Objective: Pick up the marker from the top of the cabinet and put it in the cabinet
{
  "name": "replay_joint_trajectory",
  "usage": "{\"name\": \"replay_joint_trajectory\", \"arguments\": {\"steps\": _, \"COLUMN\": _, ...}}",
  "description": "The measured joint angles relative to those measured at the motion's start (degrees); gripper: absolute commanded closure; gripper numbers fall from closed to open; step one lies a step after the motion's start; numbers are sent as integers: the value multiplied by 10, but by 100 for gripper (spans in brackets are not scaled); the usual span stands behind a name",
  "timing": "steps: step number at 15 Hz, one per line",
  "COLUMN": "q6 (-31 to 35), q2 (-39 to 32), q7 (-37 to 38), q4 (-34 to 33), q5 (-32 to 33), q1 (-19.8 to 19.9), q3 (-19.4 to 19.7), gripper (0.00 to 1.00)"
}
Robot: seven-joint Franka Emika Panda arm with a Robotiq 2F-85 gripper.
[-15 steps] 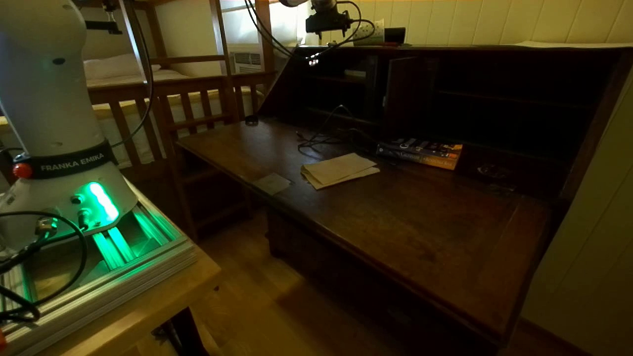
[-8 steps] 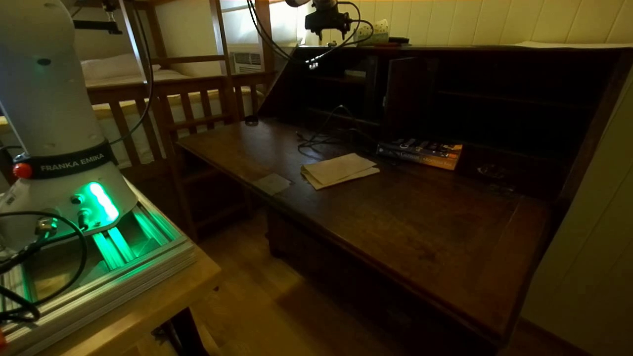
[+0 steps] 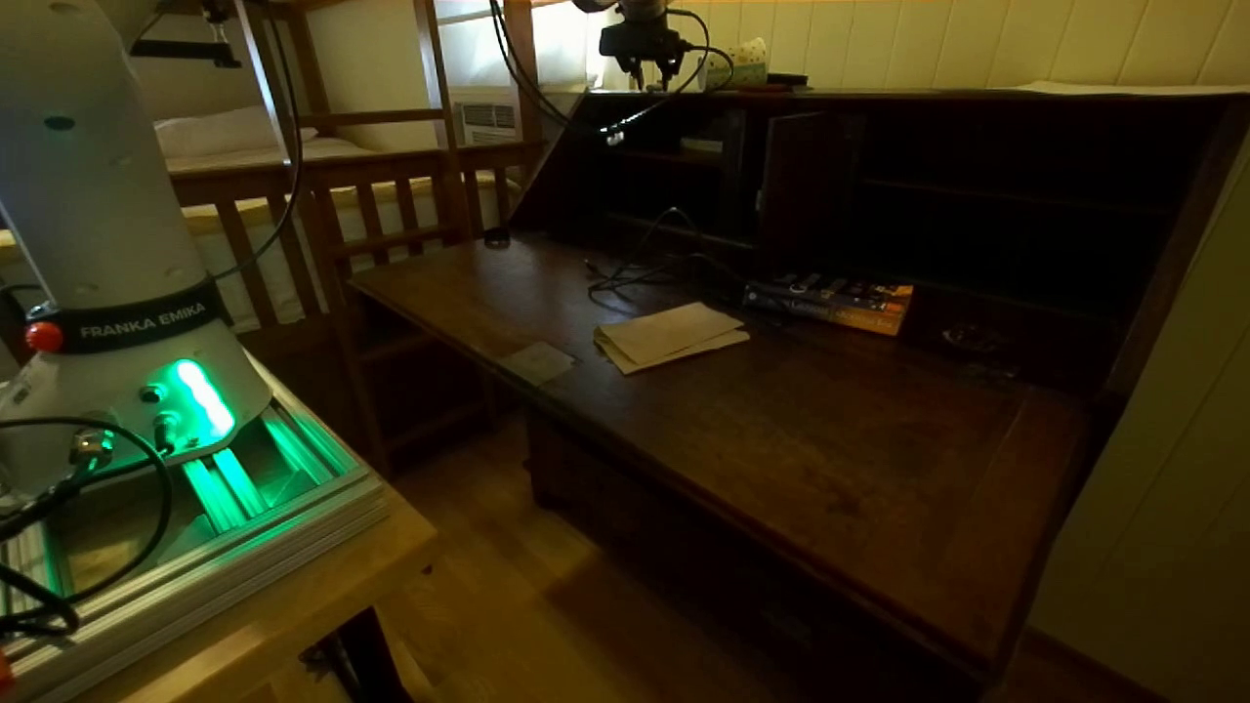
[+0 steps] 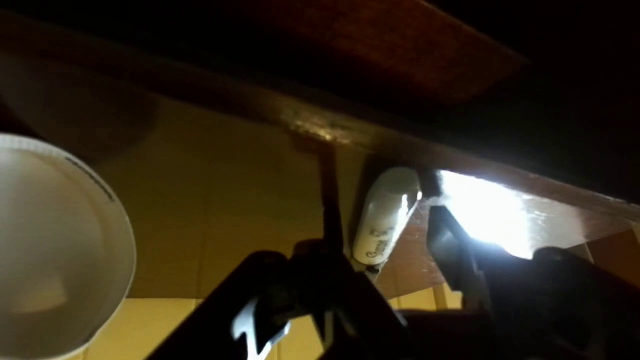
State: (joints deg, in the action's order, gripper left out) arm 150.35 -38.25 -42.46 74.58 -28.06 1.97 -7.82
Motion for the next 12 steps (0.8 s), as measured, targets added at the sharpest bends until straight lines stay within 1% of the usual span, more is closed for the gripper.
{"name": "replay_joint_trajectory", "arguments": {"steps": 2, "q6": -5, "q2": 0, "q7": 9, "q4": -2, "q5": 14, "q1": 12, "q3": -14, "gripper": 94}}
{"name": "replay_joint_trajectory", "arguments": {"steps": 3, "q6": -5, "q2": 0, "q7": 12, "q4": -2, "q5": 19, "q1": 16, "q3": -20, "gripper": 95}}
{"name": "replay_joint_trajectory", "arguments": {"steps": 4, "q6": -5, "q2": 0, "q7": 16, "q4": -3, "q5": 24, "q1": 20, "q3": -24, "gripper": 91}}
{"name": "replay_joint_trajectory", "arguments": {"steps": 8, "q6": -11, "q2": 7, "q7": 19, "q4": -5, "q5": 32, "q1": 37, "q3": -44, "gripper": 91}}
{"name": "replay_joint_trajectory", "arguments": {"steps": 10, "q6": -45, "q2": 30, "q7": -4, "q4": 3, "q5": 27, "q1": 64, "q3": -74, "gripper": 91}}
{"name": "replay_joint_trajectory", "arguments": {"steps": 12, "q6": -113, "q2": 75, "q7": -57, "q4": 30, "q5": -5, "q1": 108, "q3": -116, "gripper": 90}}
